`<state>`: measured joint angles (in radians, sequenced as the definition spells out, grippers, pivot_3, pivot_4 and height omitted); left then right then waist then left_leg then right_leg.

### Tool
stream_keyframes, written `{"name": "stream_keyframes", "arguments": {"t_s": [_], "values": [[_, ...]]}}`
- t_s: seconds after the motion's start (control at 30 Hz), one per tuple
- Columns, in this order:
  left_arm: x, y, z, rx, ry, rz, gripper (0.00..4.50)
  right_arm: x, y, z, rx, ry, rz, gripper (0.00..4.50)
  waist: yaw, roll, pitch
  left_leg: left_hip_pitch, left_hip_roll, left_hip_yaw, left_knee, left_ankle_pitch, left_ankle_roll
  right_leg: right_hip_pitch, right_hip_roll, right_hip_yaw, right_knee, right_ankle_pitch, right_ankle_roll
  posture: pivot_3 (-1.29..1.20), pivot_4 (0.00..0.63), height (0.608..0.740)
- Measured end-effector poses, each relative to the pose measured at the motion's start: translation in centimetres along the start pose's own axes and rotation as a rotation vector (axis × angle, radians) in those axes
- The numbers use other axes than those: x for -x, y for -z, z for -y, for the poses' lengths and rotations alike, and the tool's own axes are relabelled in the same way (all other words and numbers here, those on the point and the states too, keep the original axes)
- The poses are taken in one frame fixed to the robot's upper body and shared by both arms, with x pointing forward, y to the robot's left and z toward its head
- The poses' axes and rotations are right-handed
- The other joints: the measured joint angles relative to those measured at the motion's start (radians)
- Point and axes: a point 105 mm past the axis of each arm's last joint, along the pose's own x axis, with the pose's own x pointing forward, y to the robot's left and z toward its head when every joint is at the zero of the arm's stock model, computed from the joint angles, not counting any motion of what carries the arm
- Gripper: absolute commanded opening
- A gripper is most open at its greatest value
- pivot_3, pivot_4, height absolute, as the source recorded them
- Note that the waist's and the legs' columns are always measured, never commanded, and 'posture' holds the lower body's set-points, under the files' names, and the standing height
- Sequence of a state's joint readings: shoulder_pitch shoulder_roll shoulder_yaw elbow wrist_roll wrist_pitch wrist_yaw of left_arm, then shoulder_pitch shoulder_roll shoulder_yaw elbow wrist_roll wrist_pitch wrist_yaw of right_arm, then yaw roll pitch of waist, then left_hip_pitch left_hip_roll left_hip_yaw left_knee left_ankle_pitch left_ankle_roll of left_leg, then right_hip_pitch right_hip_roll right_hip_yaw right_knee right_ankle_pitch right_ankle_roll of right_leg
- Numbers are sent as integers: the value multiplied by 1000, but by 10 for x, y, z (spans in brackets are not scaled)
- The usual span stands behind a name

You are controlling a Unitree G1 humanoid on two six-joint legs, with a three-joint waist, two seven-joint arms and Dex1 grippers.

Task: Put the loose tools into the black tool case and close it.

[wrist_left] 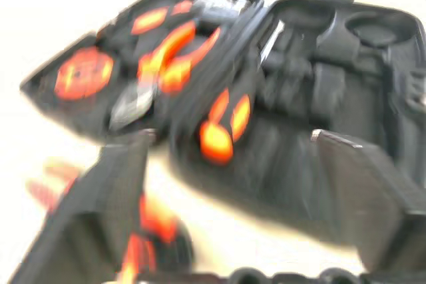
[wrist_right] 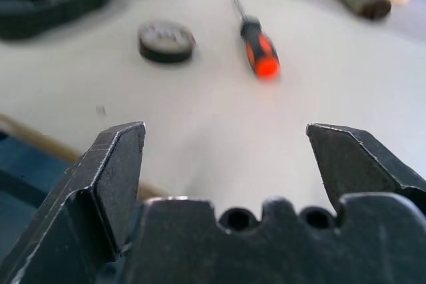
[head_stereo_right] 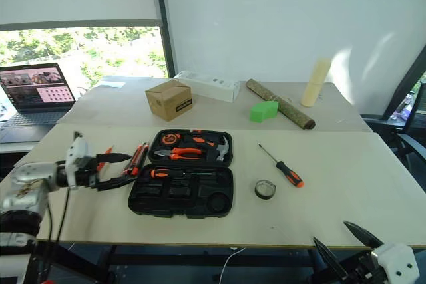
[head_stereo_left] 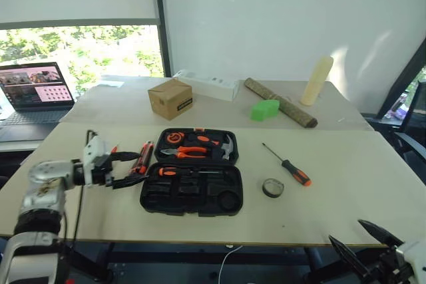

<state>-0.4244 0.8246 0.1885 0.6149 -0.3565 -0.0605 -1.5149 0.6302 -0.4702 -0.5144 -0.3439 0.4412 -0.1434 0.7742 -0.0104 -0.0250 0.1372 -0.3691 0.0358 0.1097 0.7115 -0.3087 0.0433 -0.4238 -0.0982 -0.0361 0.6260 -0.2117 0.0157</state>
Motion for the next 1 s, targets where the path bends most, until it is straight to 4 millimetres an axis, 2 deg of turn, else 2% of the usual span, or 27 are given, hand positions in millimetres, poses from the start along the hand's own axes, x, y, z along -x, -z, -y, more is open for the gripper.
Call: {"name": "stream_keyframes", "arguments": {"t_s": [0.07,0.13,0.27,0.33,0.4,0.47,0.6,0.63,0.7,0.73,0.77,0.93,0.97,1.0], "values": [[7,10,12,38,21,-5,4414,-16,-21,10,53,-10,59,4500,-1,0,1,0,0,1,1,0,0,0,-1,0,0,-1,1,0,150,740],[9,7,16,39,28,9,4414,-39,-42,22,58,-8,67,4500,-1,-2,2,0,0,1,3,2,-1,-1,-2,0,0,-2,-2,0,150,740],[4,-4,21,17,48,46,4414,-114,-101,37,60,-104,-6,4500,-6,0,4,-1,0,2,1,6,-1,-4,-5,0,0,6,-9,0,150,740],[4,-4,22,23,42,49,4414,-133,-110,36,47,-146,-68,4500,2,0,3,-1,1,-1,-2,7,-2,-5,0,-3,0,5,-10,0,150,740],[5,1,24,50,23,50,4414,-152,-99,39,14,-163,-202,4500,12,-1,3,-4,2,-2,-3,5,-3,-7,3,-5,0,5,-8,0,150,740],[4,4,25,64,10,64,4414,-170,-79,48,-29,-137,-359,4500,19,-1,3,-19,0,-1,-3,6,-4,-20,3,-5,1,6,-8,0,150,740],[1,7,27,76,-5,81,4414,-189,-48,54,-46,-130,-539,4500,19,-1,3,-34,-2,2,0,10,-10,-32,3,-5,1,8,-3,0,150,740],[-1,6,28,72,-5,88,4500,-191,-40,57,-40,-121,-571,3993,18,-1,3,-36,-3,3,0,9,-10,-34,2,-5,-1,9,-2,0,150,740],[-3,4,28,65,-7,94,4500,-196,-28,61,-32,-116,-617,3445,17,-1,3,-38,-4,4,1,8,-7,-34,1,-5,-3,11,1,0,150,740],[-3,2,28,57,-8,100,4500,-200,-28,62,-26,-132,-614,2983,15,-1,3,-38,-4,4,2,7,-6,-33,0,-5,-6,11,3,0,150,740],[-4,1,29,51,-8,104,4500,-201,-28,64,-15,-133,-616,2800,14,-1,3,-38,-4,4,2,7,-6,-32,0,-5,-7,12,4,0,150,740],[-5,0,33,41,-5,106,4500,-208,-28,62,20,-197,-588,1095,5,0,3,-37,-3,4,3,7,-5,-30,0,-4,-12,14,6,0,150,740],[-4,2,34,50,-7,102,4500,-209,-32,61,47,-228,-556,831,4,0,3,-37,-3,4,3,7,-5,-30,0,-4,-12,14,6,0,150,740],[-3,4,35,55,-8,99,4500,-210,-37,60,83,-260,-512,823,2,0,3,-37,-3,4,3,7,-5,-31,0,-4,-12,14,6,0,150,740]]}}
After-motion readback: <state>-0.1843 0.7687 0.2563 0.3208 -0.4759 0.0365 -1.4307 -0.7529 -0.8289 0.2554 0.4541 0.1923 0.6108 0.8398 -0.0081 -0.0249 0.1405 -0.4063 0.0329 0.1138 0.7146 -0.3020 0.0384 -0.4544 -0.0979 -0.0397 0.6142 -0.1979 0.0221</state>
